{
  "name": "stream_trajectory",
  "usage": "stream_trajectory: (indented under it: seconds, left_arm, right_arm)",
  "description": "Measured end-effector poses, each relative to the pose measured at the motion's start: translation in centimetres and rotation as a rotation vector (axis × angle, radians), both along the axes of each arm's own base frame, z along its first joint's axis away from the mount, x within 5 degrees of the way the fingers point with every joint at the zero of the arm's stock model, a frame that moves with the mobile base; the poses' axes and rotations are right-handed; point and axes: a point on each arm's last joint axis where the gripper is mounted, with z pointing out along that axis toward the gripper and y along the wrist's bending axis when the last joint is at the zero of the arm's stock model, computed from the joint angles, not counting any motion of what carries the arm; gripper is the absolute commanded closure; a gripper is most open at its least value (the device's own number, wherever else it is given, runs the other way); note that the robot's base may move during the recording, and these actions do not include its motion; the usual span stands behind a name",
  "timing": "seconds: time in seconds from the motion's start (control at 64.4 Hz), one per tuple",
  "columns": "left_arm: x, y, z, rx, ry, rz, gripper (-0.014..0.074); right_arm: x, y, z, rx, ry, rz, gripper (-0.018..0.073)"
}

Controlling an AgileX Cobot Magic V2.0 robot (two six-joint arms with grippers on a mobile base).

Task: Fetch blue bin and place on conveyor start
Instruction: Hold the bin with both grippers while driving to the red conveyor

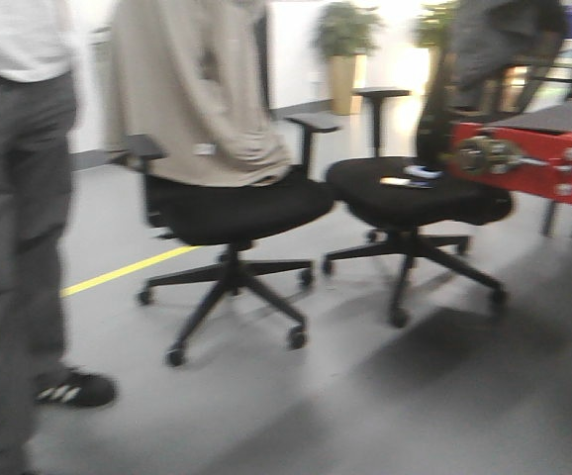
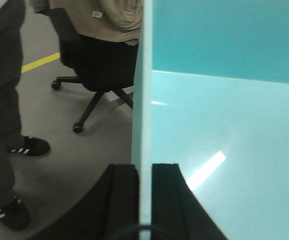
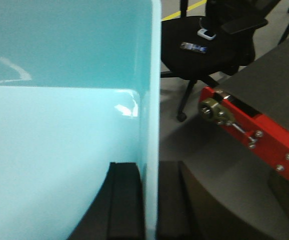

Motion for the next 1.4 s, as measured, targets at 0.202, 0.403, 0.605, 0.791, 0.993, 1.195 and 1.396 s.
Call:
stream_trajectory:
  seconds: [0.202, 0.403, 0.605, 0.791, 0.993, 1.195, 1.396]
  left_arm:
    - [0.01, 0.03, 0.01, 0.003, -0.002, 0.002, 0.0708]
    - [0.01, 0.05, 0.02, 0.005, -0.002, 0.003, 0.0708]
    - [0.01, 0.05, 0.02, 0.005, -0.002, 0.003, 0.0708]
    - [0.02, 0.04, 0.03, 0.004, -0.004, 0.002, 0.0708]
    - [0.02, 0.04, 0.03, 0.004, -0.004, 0.002, 0.0708]
    - [0.02, 0.04, 0.03, 0.004, -0.004, 0.002, 0.0708]
    - [0.02, 0.04, 0.03, 0.004, -0.004, 0.002, 0.0708]
  right_arm:
    - [-0.06, 0.16, 0.0, 0.0, 0.0, 0.005, 0.0718]
    - [-0.06, 0.14, -0.01, 0.0, 0.002, 0.004, 0.0718]
    - [-0.07, 0.13, -0.03, -0.001, 0.003, 0.004, 0.0718]
    - [-0.07, 0.12, -0.02, -0.002, 0.003, 0.003, 0.0718]
    - [-0.07, 0.12, -0.02, -0.002, 0.003, 0.003, 0.0718]
    - [-0.07, 0.12, -0.02, -0.002, 0.003, 0.003, 0.0718]
    - [-0.07, 0.12, -0.02, -0.002, 0.003, 0.003, 0.0718]
